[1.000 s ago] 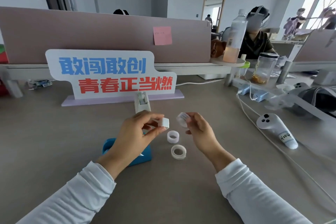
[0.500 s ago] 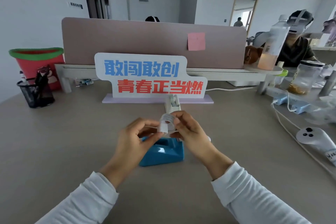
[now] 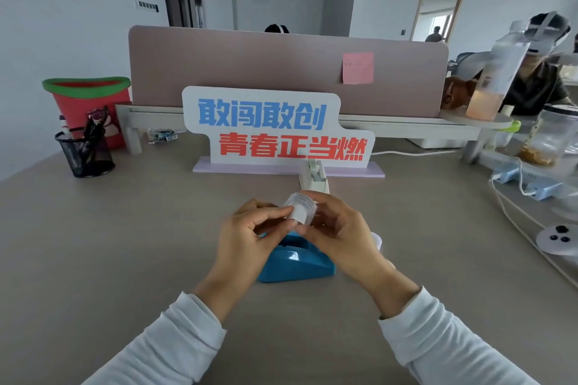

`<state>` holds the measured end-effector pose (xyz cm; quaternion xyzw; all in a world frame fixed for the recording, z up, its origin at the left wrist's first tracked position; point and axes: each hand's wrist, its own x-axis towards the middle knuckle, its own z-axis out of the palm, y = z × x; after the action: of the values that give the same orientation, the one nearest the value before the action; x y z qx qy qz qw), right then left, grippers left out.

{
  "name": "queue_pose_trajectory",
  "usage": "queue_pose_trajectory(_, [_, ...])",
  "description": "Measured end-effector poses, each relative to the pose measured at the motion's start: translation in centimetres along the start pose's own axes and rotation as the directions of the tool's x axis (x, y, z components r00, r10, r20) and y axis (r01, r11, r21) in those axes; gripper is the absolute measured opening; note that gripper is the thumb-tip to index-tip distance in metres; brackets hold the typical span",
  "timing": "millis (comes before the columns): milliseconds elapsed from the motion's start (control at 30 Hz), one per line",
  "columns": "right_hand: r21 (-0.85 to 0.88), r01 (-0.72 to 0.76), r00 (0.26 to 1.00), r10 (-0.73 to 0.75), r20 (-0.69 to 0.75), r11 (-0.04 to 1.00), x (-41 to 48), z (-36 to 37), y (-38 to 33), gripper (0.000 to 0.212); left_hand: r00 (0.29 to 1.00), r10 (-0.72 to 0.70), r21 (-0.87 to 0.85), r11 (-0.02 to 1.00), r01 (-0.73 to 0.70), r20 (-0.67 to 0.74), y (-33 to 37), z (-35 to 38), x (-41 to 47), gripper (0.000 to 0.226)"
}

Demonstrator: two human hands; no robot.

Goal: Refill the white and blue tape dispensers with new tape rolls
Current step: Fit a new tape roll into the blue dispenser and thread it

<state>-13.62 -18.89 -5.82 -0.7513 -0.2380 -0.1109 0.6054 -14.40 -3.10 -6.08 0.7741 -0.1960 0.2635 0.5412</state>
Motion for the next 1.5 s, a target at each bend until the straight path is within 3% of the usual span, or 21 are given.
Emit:
queue_pose_trajectory(267, [-0.061,0.033,0.999,-0.032,0.006,0.998,-0.06,-0.20,-0.19,0.042,0.999,0.043,0.067,0.997,-0.045,0.030,-0.10,-0.56,0.37,0.022])
queue_pose_trajectory(633, [0.046,0.049,0.999,-0.049,-0.004,0.998,-0.10,-0.38,-0.10,0.034,0.994,0.091,0.034,0.995,-0.093,0.067,-0.42,-0.42,0.29,0.020])
queue_pose_trajectory(867, [0.006,0.055,0.998,-0.055,-0.038,0.998,-0.20,-0.36,-0.17,0.028,0.991,-0.099,-0.141,0.984,0.112,0.092,0.05,-0.47,0.27,0.028])
queue_pose_trajectory(1167, [-0.070,0.037,0.998,-0.040,-0.041,0.997,-0.25,-0.53,-0.27,0.026,0.975,-0.160,-0.211,0.959,0.191,0.155,0.28,-0.55,0.44,0.027])
queue_pose_trajectory(1433, [-0.061,-0.039,0.998,0.036,-0.058,0.997,-0.32,-0.52,0.06,0.026,0.980,-0.106,-0.199,0.970,0.139,0.167,-0.05,-0.53,0.56,0.021])
queue_pose_trajectory(1500, [-0.006,-0.075,0.995,0.074,-0.061,0.997,-0.18,-0.68,-0.08,0.023,0.987,-0.018,-0.100,0.994,0.034,0.161,-0.18,-0.80,0.60,0.027])
